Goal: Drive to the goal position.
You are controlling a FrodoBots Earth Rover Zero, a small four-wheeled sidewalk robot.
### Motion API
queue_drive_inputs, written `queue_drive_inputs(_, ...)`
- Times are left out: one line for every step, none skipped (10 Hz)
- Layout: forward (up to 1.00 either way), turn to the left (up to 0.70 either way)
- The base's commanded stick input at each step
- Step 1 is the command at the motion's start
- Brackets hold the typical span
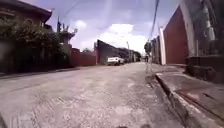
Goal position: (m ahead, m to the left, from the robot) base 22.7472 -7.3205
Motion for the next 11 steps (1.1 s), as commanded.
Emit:
queue_drive_inputs(0.85, -0.29)
queue_drive_inputs(0.85, -0.34)
queue_drive_inputs(0.85, -0.05)
queue_drive_inputs(0.85, 0.01)
queue_drive_inputs(0.85, 0.01)
queue_drive_inputs(0.85, 0.01)
queue_drive_inputs(0.85, 0.01)
queue_drive_inputs(0.85, 0.01)
queue_drive_inputs(0.85, 0.01)
queue_drive_inputs(0.85, 0.01)
queue_drive_inputs(0.85, 0.01)
